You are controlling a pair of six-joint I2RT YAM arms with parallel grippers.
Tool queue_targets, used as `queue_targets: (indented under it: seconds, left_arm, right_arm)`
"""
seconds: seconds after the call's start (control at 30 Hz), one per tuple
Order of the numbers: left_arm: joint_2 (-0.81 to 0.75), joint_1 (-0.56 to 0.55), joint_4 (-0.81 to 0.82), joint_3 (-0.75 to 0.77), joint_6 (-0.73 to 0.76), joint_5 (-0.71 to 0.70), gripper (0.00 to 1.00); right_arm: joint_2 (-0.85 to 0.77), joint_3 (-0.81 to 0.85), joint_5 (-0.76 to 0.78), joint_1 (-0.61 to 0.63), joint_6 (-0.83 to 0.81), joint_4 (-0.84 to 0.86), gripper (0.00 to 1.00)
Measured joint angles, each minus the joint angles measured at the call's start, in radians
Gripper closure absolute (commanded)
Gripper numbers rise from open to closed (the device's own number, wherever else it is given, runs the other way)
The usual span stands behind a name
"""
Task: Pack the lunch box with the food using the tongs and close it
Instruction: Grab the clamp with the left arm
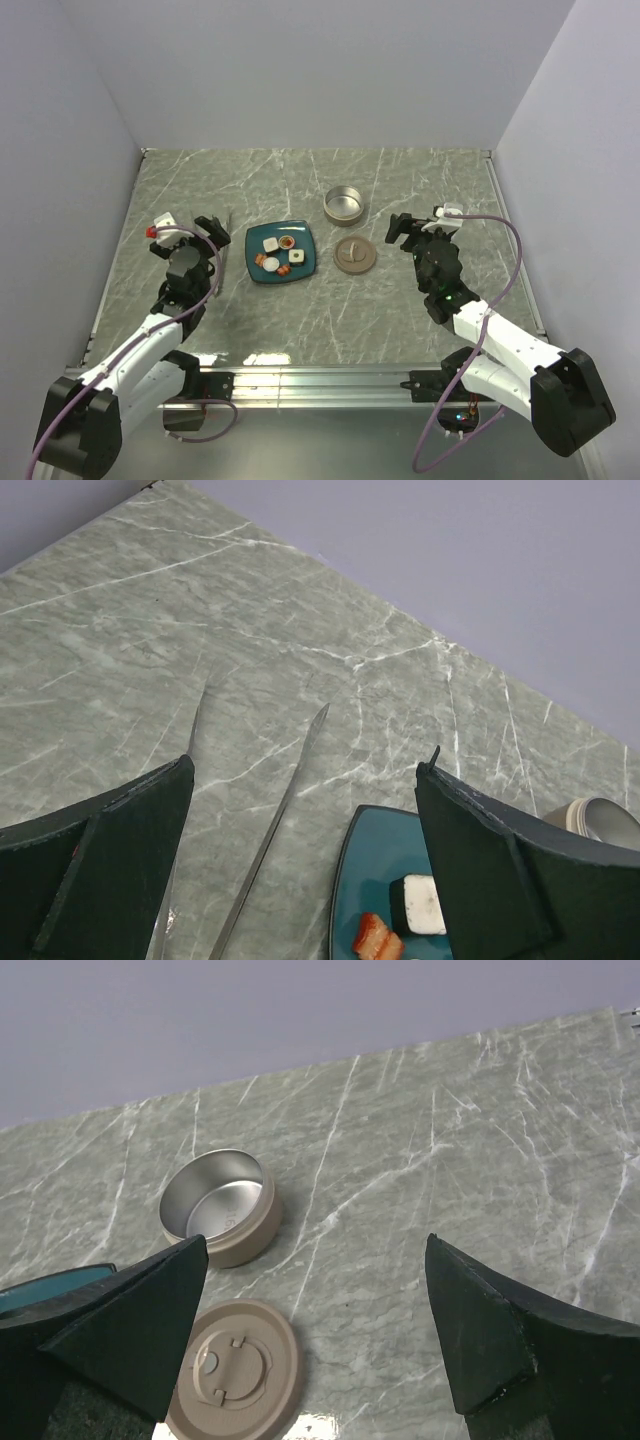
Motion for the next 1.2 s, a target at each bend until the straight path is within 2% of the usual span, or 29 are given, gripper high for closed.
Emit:
queue_targets:
  seconds: [0.5,0.8,1.2]
  left_arm:
    - [0.052,0.0,-0.07,0.049,-0.026,-0.04,0.01]
    - [0.14,0.0,-0.292,0.189,-0.079,-0.077,0.01]
    - [0.262,0.0,-0.596,0.277,-0.13,-0.067,0.01]
  right_arm:
    - [0.0,0.0,-0.005,0.0,-0.001,0.0,0.02]
    - [0.001,0.0,-0.036,0.0,-0.002,0.0,0.02]
    - [-0.037,-0.014,-0.087,0.0,0.006,-0.012,0.02]
